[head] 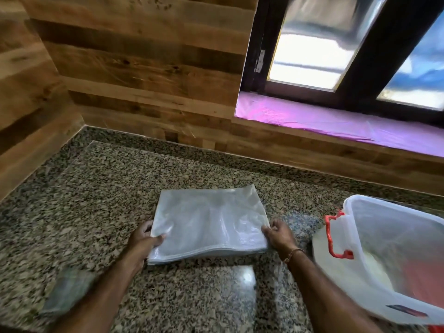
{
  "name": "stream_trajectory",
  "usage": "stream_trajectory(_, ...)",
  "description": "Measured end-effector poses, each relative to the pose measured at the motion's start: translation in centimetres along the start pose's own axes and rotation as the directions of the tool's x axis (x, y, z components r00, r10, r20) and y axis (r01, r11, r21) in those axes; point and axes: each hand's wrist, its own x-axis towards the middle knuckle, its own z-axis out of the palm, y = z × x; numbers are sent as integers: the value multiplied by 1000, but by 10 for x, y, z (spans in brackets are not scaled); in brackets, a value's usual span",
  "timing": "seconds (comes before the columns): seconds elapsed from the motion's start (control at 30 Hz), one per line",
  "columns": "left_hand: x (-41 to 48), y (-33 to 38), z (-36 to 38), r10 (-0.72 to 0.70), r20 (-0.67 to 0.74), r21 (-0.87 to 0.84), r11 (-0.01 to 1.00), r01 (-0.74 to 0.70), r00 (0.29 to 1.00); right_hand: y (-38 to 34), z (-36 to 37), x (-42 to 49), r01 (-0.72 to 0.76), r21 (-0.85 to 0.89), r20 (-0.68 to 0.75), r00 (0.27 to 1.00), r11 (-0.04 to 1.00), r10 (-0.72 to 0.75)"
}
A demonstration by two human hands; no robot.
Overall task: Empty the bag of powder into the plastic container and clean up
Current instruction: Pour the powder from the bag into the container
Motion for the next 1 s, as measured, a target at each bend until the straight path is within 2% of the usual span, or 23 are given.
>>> stream_trajectory(0.27, -11, -27, 1, 1, -176, 222, 974, 39, 984, 35, 12, -4, -43, -313, -115, 993, 949, 7)
stream_trajectory(0.4, -21, -32, 5, 67, -193, 335, 942, 2, 979, 32, 12, -11, -32, -421, -117, 993, 907, -19)
stream_trajectory(0.5, -28, -18, 12, 142, -191, 517, 855, -23, 971, 24, 11, -16, 37, -455, -106, 990, 890, -96)
stream_trajectory(0.67, -53, 37, 54, 340, -129, 727, 672, -145, 932, -4, -3, -33, 272, -437, -107, 931, 858, -350)
stream_trajectory(0.77, -76, 73, 92, 477, -25, 752, 588, -298, 879, -31, -25, -49, 408, -399, -111, 868, 821, -485)
stream_trajectory(0.83, -96, 97, 120, 573, 50, 744, 525, -413, 818, -49, -47, -62, 515, -364, -136, 795, 776, -591)
stream_trajectory(1.0, -158, 143, 205, 749, 169, 709, 358, -607, 640, -74, -136, -98, 746, -316, -266, 523, 586, -810)
